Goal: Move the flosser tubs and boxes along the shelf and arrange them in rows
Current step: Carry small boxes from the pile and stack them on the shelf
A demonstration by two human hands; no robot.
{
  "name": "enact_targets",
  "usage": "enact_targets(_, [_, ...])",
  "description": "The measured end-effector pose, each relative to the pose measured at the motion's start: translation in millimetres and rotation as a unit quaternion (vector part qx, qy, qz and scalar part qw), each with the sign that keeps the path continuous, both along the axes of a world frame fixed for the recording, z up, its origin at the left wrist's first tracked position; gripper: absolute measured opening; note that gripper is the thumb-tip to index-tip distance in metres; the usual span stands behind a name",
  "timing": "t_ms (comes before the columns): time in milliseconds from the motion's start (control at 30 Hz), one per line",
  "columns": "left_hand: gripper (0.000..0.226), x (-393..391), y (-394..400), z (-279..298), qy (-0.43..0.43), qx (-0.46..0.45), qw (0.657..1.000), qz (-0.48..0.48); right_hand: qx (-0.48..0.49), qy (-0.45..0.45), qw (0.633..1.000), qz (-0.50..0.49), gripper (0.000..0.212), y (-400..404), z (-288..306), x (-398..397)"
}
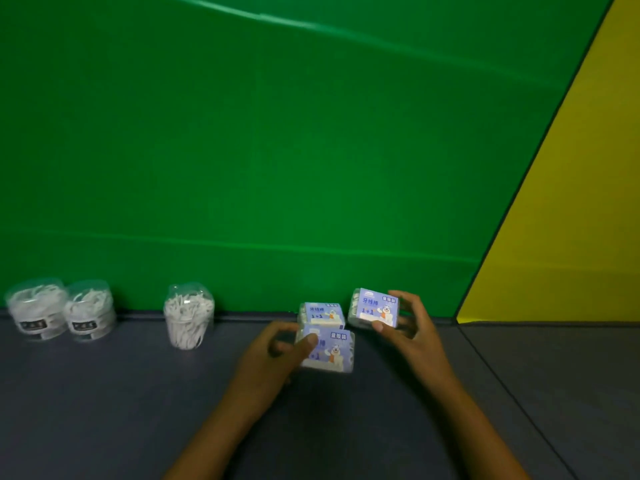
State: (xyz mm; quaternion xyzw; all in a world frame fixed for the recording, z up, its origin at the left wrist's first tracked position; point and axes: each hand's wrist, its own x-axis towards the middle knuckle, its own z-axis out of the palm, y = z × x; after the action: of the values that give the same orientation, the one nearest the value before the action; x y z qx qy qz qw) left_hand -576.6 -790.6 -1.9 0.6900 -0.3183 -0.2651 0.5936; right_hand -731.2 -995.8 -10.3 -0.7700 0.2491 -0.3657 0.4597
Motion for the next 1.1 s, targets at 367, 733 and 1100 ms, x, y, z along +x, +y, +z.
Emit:
enact_targets(367, [0.024, -9, -26, -15, -0.055, 0.002, 0.990, 0.134, -0.014, 0.073, 0.994, 0.082, 0.045, -47, -28, 12])
enact_targets(733, [0.030, -8, -27, -20, -0.082, 0.023, 0.984, 0.158, -0.167, 0.120, 0.978, 0.036, 0.055, -49, -27, 13])
enact_targets(1100, [0.039, -15, -35, -25, -0.212, 0.107, 0.948, 0.213, -0.264, 0.062, 0.963, -0.010, 0.042, -38, -14, 12])
